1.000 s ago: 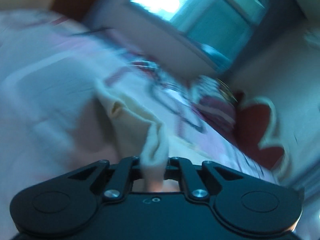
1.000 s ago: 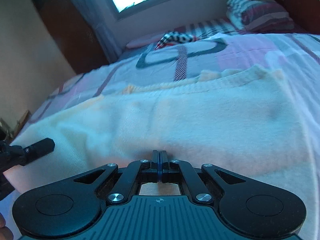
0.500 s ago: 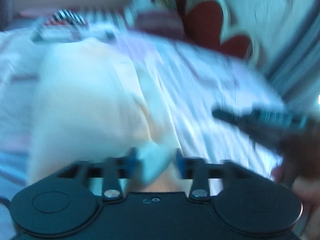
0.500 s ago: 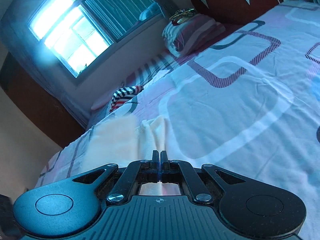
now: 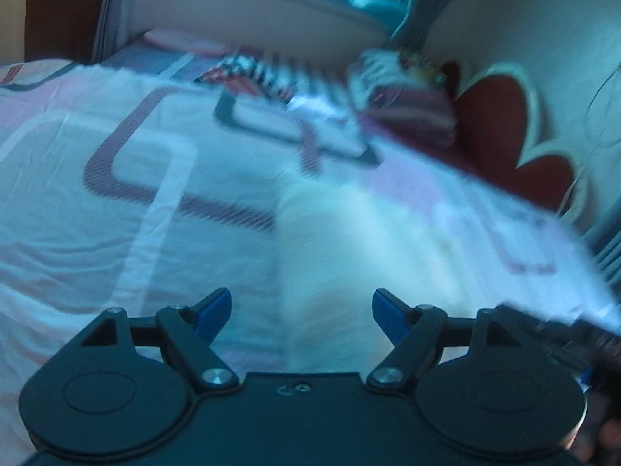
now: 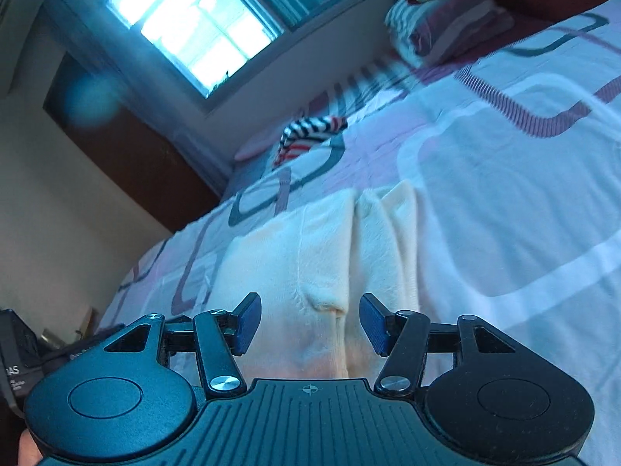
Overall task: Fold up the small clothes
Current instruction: 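Pinch the folded sweater edge with the right gripper and tuck it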
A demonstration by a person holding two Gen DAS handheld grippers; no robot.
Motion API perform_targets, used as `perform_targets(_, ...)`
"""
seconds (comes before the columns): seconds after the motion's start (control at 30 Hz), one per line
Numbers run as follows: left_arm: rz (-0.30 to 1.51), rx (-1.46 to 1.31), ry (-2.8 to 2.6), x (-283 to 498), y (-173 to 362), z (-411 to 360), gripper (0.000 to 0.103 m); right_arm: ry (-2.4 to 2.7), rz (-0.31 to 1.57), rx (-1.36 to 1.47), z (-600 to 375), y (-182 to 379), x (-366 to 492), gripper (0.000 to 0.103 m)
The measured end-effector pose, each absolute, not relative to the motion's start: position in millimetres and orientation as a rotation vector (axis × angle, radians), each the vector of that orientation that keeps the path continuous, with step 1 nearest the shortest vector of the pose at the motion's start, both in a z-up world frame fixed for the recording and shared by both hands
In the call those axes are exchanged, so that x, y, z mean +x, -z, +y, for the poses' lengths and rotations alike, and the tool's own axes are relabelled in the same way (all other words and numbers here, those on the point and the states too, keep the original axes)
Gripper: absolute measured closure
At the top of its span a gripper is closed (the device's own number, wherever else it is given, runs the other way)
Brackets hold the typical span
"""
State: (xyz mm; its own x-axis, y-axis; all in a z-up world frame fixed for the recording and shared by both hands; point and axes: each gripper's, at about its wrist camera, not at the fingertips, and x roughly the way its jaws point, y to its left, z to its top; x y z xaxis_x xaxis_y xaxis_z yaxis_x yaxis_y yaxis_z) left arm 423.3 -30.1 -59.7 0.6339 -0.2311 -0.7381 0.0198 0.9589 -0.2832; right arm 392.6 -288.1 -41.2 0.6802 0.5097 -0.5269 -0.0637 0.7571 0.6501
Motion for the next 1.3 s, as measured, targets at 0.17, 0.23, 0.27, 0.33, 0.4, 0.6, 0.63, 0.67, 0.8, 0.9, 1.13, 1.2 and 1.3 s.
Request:
perform_targets(0.17, 0.915, -0.227, 0.154, 416.0, 82.4, -24.9, 0.023, -0.382, 0.836, 0.664, -283.1, 63.7, 414.8, 0.046)
perform_targets(0.23, 0.923, -0.232, 0.152, 416.9, 80.6, -24.2, 0.023, -0.411, 0.863, 0.704, -286.0, 71.4, 421.0, 0.046)
perform_targets(0.27, 0.932, -0.247, 0.153, 417.8, 79.1, -22.1, 0.024, -0.432, 0.879, 0.725, -286.6, 74.2, 423.4, 0.046)
perform_targets(0.33, 0.909, -0.269, 0.164, 415.7, 70.0, -17.8, 0.028, -0.457, 0.891, 0.737, -286.7, 75.7, 427.7, 0.046)
perform_targets(0.4, 0.853, -0.26, 0.183, 415.5, 62.7, -15.5, 0.027, -0.459, 0.897, 0.727, -285.5, 75.9, 429.3, 0.046)
perform_targets(0.6, 0.932, -0.263, 0.176, 432.0, 77.9, -12.1, 0.019, -0.452, 0.94, 0.771, -279.1, 80.2, 444.4, 0.062)
perform_targets(0.63, 0.964, -0.254, 0.191, 434.9, 85.6, -14.3, 0.017, -0.458, 0.948, 0.752, -275.2, 79.6, 445.5, 0.064)
perform_targets(0.67, 0.943, -0.226, 0.195, 433.2, 86.0, -17.0, 0.016, -0.46, 0.951, 0.732, -270.9, 78.4, 447.2, 0.069)
perform_targets(0.8, 0.934, -0.242, 0.202, 432.7, 79.6, -16.7, 0.022, -0.439, 0.947, 0.612, -255.7, 70.9, 446.2, 0.088)
perform_targets(0.9, 0.881, -0.259, 0.202, 429.9, 67.6, -13.7, 0.024, -0.425, 0.903, 0.495, -246.6, 55.3, 436.0, 0.089)
perform_targets(1.13, 0.921, -0.222, 0.255, 445.2, 67.2, -30.8, 0.02, -0.375, 0.878, 0.426, -263.4, 40.1, 412.2, 0.092)
perform_targets(1.2, 0.941, -0.224, 0.261, 448.2, 73.7, -35.0, 0.02, -0.321, 0.927, 0.435, -271.0, 53.7, 415.6, 0.095)
perform_targets(1.3, 0.947, -0.233, 0.258, 448.7, 76.3, -35.6, 0.02, -0.31, 0.934, 0.513, -283.6, 62.3, 414.2, 0.097)
